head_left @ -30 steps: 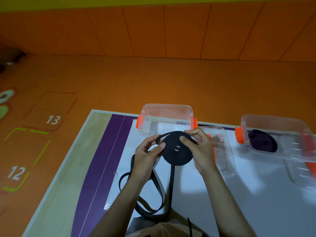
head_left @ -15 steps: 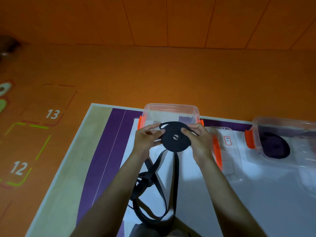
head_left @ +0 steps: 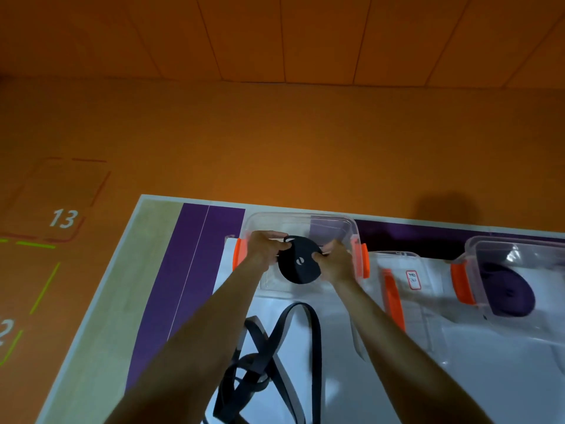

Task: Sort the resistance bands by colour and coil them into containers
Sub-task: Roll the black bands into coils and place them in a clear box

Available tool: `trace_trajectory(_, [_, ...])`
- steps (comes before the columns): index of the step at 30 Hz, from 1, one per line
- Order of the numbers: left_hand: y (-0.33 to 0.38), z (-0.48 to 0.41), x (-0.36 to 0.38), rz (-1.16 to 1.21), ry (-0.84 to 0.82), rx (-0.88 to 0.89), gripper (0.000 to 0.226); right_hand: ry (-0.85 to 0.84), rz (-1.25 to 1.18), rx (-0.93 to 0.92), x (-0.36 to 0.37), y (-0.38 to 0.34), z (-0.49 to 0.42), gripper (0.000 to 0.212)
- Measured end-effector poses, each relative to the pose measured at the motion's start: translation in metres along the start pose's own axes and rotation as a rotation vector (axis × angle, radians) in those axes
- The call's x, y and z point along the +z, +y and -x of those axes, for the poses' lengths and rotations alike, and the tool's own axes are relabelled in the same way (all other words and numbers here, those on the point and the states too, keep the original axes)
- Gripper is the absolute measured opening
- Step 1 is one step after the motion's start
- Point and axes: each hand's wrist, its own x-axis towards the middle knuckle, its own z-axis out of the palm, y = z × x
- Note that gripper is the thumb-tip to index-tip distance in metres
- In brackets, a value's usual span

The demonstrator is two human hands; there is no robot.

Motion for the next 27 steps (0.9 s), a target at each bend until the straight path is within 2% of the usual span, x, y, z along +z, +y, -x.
trace_trajectory(8, [-0.028,-0.056,0.015,-0.286,0.162,-0.002,0.031,-0.143,0.177,0.139,0.02,0.009,-0.031,0.041])
trace_trajectory(11, [-0.037,-0.066,0.02,-0.372,0.193,0.012,0.03,-0.176,0.217,0.178,0.023,0.013,-0.039,0.035])
trace_trajectory(23, [-0.053,-0.082,0.032,-0.334,0.312,0.076,0.016,-0.239,0.294,0.215,0.028,0.016,-0.049,0.048])
trace_trajectory(27, [-0.052,-0.078,0.034,-0.454,0.344,0.066,0.015,-0.246,0.313,0.221,0.027,0.016,-0.044,0.051])
